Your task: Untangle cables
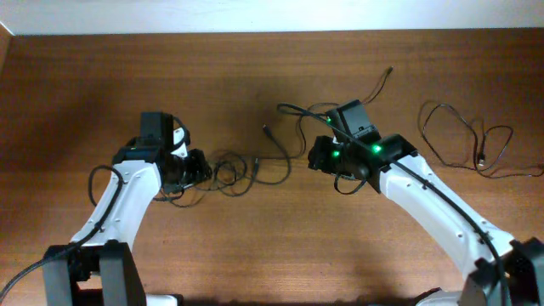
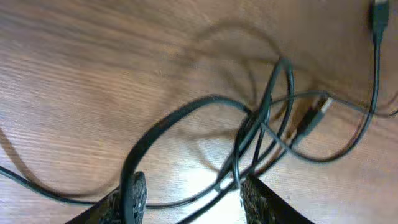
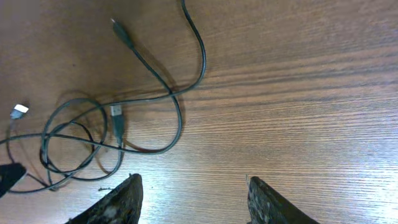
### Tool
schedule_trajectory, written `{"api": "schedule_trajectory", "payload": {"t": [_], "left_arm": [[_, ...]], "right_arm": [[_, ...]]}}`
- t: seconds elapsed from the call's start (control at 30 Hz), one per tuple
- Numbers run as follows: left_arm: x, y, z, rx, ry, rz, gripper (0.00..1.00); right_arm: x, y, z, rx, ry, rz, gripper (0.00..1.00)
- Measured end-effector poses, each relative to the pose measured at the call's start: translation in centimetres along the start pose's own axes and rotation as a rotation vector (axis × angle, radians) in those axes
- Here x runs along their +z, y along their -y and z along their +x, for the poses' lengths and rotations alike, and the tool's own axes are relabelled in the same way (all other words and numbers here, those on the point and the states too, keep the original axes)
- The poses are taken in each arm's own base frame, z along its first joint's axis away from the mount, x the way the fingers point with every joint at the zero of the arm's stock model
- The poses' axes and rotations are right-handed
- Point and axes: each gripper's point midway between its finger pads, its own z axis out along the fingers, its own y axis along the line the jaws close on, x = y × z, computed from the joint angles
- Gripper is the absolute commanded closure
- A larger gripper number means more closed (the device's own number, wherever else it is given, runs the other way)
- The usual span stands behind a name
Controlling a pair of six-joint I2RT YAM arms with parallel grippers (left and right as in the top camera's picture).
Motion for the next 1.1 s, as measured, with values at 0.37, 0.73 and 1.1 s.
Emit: {"api": "schedule_trajectory", "payload": {"t": [0.37, 0.73, 1.1], "left_arm": [[-3.3, 2.9, -2.1, 0.111, 0.044, -0.073, 0.58], [-2.6, 6.1, -1.3, 0.177, 0.062, -0.063, 0.87], [2.3, 2.9, 1.6, 0.042, -0.148, -0.194, 0.81]], "right_arm": [[6.4, 1.9, 2.4, 0.009, -0.143, 0.086, 0.46], [8.4, 2.8, 3.1, 0.007, -0.17, 0.125, 0.46], [8.4, 2.8, 3.1, 0.006, -0.169, 0.129, 0.46]]}}
